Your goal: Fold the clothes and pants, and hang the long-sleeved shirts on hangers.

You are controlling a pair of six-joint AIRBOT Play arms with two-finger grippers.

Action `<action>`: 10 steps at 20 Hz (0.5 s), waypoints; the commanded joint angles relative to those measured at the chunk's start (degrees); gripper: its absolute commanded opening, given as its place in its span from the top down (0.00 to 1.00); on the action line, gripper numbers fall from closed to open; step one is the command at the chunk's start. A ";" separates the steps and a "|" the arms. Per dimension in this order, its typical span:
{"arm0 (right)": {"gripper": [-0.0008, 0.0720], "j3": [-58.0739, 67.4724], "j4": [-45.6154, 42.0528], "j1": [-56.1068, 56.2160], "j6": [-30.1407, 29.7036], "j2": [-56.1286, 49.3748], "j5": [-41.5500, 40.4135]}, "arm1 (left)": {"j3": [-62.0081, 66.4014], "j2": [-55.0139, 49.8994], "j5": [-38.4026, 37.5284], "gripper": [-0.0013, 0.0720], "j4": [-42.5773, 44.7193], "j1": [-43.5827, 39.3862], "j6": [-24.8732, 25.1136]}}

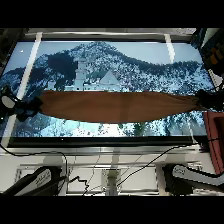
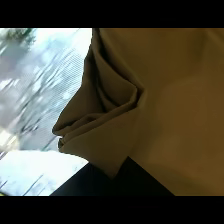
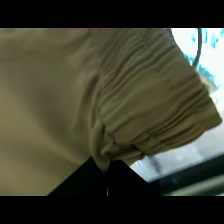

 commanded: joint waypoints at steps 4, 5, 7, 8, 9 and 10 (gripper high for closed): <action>0.06 -0.72 -3.54 -0.02 -0.22 0.09 4.59 | -3.89 1.62 -0.31 0.95 3.34 0.20 -0.96; 0.03 -0.70 -3.41 0.02 -0.35 0.09 4.63 | -3.76 1.62 0.09 0.95 3.32 0.17 -0.39; 0.23 -0.63 -2.82 0.02 -0.28 0.11 5.07 | -2.67 1.64 0.74 0.95 2.05 0.17 3.23; 0.55 -0.31 -1.46 0.09 -0.31 0.11 5.03 | -1.73 1.64 1.11 0.95 2.05 0.15 4.81; 0.84 0.24 0.81 0.42 -0.31 0.11 4.37 | -0.46 1.75 1.68 0.95 2.05 0.15 6.25; 0.94 0.94 3.85 1.31 -0.33 0.11 3.37 | 0.81 2.05 2.23 0.95 2.03 0.15 7.48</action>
